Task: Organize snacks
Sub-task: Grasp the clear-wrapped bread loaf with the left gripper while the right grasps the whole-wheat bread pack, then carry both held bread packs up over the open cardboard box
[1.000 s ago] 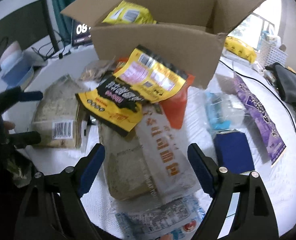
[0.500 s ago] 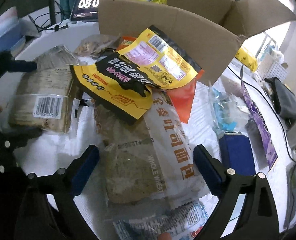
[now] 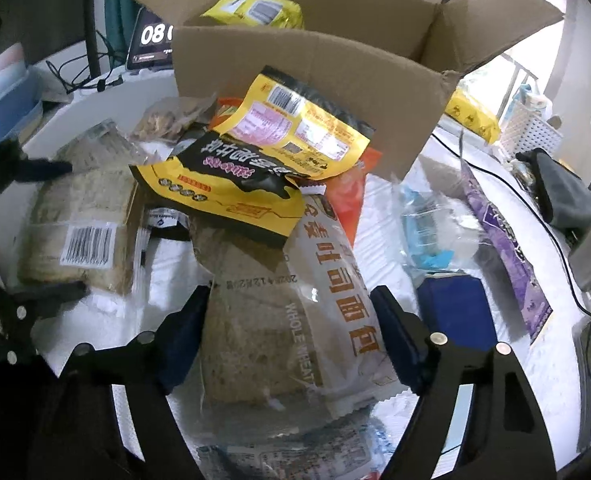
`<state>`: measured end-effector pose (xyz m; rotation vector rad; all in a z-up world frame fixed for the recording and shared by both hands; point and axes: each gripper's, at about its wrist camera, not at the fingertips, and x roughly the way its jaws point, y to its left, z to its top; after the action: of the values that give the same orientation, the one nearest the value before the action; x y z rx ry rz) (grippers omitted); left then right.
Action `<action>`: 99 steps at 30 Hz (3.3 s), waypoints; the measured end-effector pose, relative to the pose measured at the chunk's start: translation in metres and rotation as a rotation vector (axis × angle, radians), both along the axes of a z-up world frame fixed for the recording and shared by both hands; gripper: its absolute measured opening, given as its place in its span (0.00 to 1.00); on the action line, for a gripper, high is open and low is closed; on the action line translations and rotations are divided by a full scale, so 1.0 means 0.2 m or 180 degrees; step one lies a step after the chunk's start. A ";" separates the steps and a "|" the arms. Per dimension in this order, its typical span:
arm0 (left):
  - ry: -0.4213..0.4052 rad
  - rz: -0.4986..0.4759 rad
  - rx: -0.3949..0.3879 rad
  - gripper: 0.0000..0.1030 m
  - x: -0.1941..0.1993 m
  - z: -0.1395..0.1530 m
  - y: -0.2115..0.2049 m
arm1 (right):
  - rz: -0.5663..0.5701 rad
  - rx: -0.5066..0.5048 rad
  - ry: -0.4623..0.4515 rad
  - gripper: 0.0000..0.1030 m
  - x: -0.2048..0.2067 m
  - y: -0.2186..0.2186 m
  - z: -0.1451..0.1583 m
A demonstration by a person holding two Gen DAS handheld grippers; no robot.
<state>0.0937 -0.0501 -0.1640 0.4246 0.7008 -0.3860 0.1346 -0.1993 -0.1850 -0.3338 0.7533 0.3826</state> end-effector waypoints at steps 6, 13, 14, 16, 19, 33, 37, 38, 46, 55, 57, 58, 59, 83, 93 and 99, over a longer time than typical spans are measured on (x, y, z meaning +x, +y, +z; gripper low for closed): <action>-0.0009 0.0008 -0.0295 0.90 -0.03 0.08 -0.02 | -0.0067 0.0031 -0.0141 0.79 -0.02 -0.05 0.08; 0.0065 0.0215 -0.0613 0.90 0.00 0.12 0.02 | -0.0069 0.0049 -0.0251 0.79 -0.06 -0.06 0.16; 0.0066 0.0254 -0.0651 0.90 0.01 0.13 0.03 | -0.0067 0.0053 -0.0268 0.79 -0.06 -0.06 0.18; 0.0053 0.0330 -0.0713 0.90 0.01 0.14 0.06 | -0.0063 0.0055 -0.0294 0.79 -0.07 -0.07 0.19; 0.0014 0.0386 -0.0760 0.90 0.01 0.17 0.08 | -0.0065 0.0059 -0.0334 0.78 -0.08 -0.07 0.22; -0.0162 0.0574 -0.1128 0.90 0.03 0.32 0.16 | -0.0034 0.0132 -0.0581 0.78 -0.16 -0.08 0.37; -0.0191 0.0626 -0.1195 0.90 0.05 0.34 0.17 | -0.0042 0.0188 -0.0639 0.78 -0.17 -0.10 0.41; -0.0194 0.0634 -0.1211 0.90 0.06 0.34 0.17 | -0.0045 0.0201 -0.0655 0.78 -0.17 -0.10 0.42; -0.0260 0.0647 -0.1292 0.90 0.10 0.40 0.17 | -0.0020 0.0219 -0.0759 0.78 -0.15 -0.11 0.48; -0.0344 0.0752 -0.1417 0.90 0.29 0.53 0.17 | 0.0056 0.0276 -0.0934 0.78 -0.02 -0.08 0.58; -0.0361 0.0799 -0.1463 0.90 0.34 0.56 0.17 | 0.0031 0.0323 -0.0962 0.78 0.04 -0.08 0.60; -0.0371 0.0808 -0.1463 0.90 0.36 0.57 0.17 | 0.0001 0.0341 -0.0975 0.78 0.07 -0.08 0.62; -0.0385 0.0807 -0.1461 0.90 0.38 0.58 0.16 | -0.0018 0.0362 -0.0987 0.78 0.10 -0.08 0.63; -0.0595 0.1047 -0.1509 0.91 1.03 0.83 0.16 | -0.0267 0.0364 -0.1077 0.78 0.65 0.03 0.87; -0.0510 0.1369 -0.1427 0.91 1.39 0.86 0.21 | -0.0552 0.0509 -0.0986 0.78 0.95 0.07 0.93; -0.0395 0.1654 -0.1362 0.91 1.55 0.80 0.27 | -0.0637 0.0460 -0.0872 0.79 1.12 0.11 0.87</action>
<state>0.4027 0.0035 -0.0034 -0.1426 0.5626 -0.0103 0.3592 -0.1767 -0.0111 -0.1678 0.4820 0.1954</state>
